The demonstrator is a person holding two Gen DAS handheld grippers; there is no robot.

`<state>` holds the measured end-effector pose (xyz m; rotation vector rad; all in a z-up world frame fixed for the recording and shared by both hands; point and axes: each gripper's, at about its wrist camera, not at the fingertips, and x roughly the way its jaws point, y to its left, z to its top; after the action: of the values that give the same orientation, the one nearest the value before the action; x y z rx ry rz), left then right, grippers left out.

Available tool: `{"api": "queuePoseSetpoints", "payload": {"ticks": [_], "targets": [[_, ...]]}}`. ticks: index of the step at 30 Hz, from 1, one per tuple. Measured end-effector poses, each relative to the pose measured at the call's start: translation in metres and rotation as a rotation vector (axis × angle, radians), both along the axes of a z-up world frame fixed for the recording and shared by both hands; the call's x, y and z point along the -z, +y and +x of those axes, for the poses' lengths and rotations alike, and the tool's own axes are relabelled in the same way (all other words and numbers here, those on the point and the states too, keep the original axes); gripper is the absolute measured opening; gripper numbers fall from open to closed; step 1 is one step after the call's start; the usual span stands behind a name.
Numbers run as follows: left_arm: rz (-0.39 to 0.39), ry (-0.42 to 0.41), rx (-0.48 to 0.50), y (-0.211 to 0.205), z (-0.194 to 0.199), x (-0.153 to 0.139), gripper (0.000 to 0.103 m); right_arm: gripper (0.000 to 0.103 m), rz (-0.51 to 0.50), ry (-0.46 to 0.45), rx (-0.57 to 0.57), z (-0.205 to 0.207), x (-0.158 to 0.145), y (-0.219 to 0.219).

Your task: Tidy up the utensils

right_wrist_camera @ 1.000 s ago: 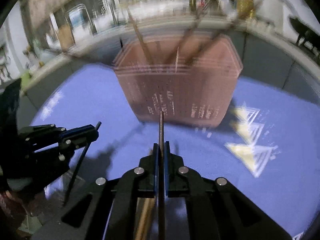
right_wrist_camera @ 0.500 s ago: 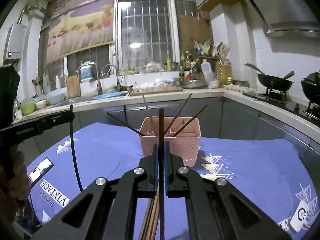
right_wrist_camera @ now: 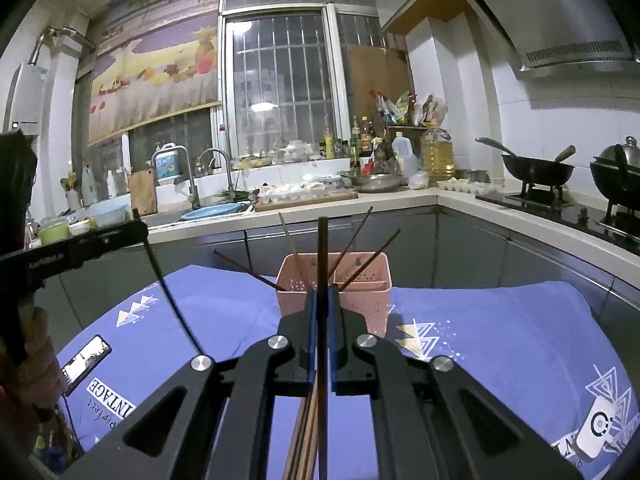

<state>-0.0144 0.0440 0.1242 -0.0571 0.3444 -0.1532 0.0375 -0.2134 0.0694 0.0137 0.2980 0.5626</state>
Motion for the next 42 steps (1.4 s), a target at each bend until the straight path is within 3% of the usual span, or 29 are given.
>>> {"api": "queuePoseSetpoints", "payload": {"ticks": [13, 17, 21, 24, 28, 31, 36, 42], "targets": [[-0.014, -0.043, 0.035, -0.016, 0.062, -0.054, 0.005, 0.005, 0.076, -0.026, -0.049, 0.045, -0.043, 0.013], [-0.010, -0.016, 0.023, -0.011, 0.068, -0.053, 0.005, 0.005, 0.113, -0.029, -0.065, 0.055, -0.049, 0.017], [0.015, 0.081, 0.006, 0.008, 0.049, -0.014, 0.005, 0.005, 0.114, -0.016, -0.081, 0.050, -0.037, 0.016], [0.037, 0.234, -0.031, 0.033, 0.030, 0.030, 0.021, 0.005, 0.102, -0.008, -0.098, 0.046, -0.029, 0.016], [-0.049, 0.482, -0.106, 0.074, 0.003, 0.093, 0.024, 0.005, 0.106, 0.015, -0.134, 0.043, -0.022, 0.019], [-0.164, 0.587, -0.145, 0.093, -0.021, 0.126, 0.024, 0.005, 0.119, 0.028, -0.154, 0.045, -0.018, 0.027], [-0.292, 0.669, -0.172, 0.103, -0.036, 0.158, 0.024, 0.005, 0.133, 0.026, -0.169, 0.046, -0.019, 0.038], [-0.280, 0.677, -0.075, 0.069, -0.017, 0.159, 0.024, 0.005, 0.149, 0.005, -0.123, 0.035, -0.030, 0.014]]}}
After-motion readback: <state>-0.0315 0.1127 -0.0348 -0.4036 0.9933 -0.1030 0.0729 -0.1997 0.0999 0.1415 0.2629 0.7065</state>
